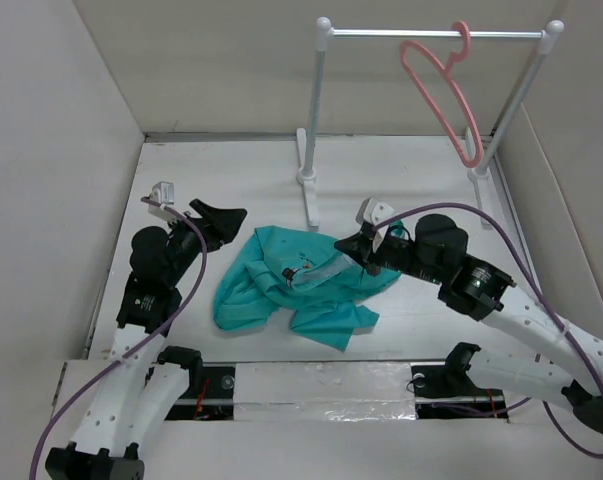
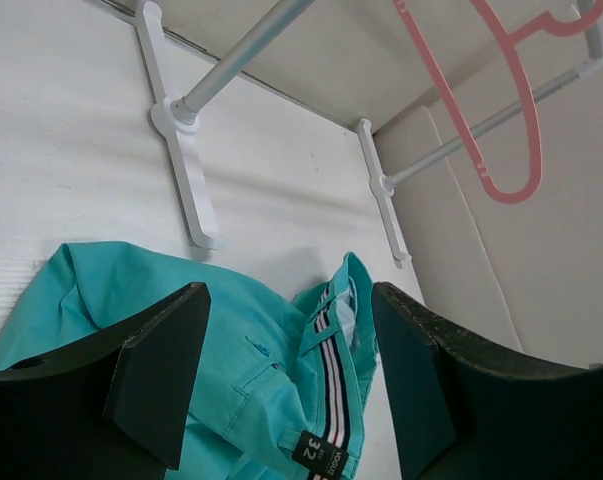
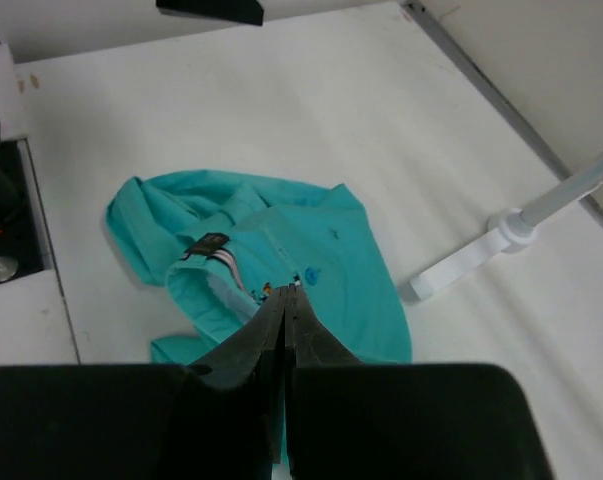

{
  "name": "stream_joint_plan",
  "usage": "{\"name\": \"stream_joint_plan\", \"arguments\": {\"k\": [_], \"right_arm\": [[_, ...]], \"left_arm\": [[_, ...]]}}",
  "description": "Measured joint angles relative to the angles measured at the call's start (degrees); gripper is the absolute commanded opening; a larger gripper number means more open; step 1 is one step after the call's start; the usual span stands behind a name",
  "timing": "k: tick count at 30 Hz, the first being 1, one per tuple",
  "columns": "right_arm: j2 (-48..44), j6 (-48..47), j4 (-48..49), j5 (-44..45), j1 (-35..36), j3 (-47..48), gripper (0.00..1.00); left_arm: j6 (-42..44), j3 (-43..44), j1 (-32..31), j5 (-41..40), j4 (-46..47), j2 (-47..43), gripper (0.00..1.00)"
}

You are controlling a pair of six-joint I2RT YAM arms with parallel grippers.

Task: Place the trousers on the hanger
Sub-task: Flatten out the trousers at the center of the board.

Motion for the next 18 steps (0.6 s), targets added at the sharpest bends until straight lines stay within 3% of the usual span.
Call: {"name": "stream_joint_plan", "arguments": {"k": [4,6,7,9,10,11,13,18], "right_arm": [[-0.28,-0.55,-1.70,3.34,3.63,-0.07,0.02],[-0.22,-0.74,-1.66,4.42,4.76,-0.09,0.19],[0.02,-1.01,-1.62,4.79,5.25,-0.09,0.41],[1.03,-1.40,-1.25,5.42,5.84,-0.09,0.59],[1.90,-1.70,-0.81,5.68,6.10,-0.09,0.71],[2.91,-1.99,-0.46,5.81,6.38,-0.07,0.77],[5.53,-2.69,0.50,6.14,7.02,-0.02,0.85],[13.92,-4.59,1.57,7.08,9.11,1.46,0.91]], "left_arm": [[-0.11,0.00,0.00,0.17,0.48,0.11,0.52],[-0.24,-0.28,0.00,0.26,1.36,-0.39,0.40],[-0.26,-0.46,0.00,0.22,1.38,-0.79,0.33],[-0.15,-0.66,0.00,-0.28,1.33,-1.60,0.19],[-0.22,-0.76,0.00,-0.63,1.33,-1.88,0.15],[-0.26,-0.94,0.00,-0.96,1.44,-2.10,0.12],[-0.37,-1.33,0.00,-1.62,1.66,-2.14,0.10],[-1.57,-3.19,0.00,-1.88,4.42,-0.28,0.16]]}}
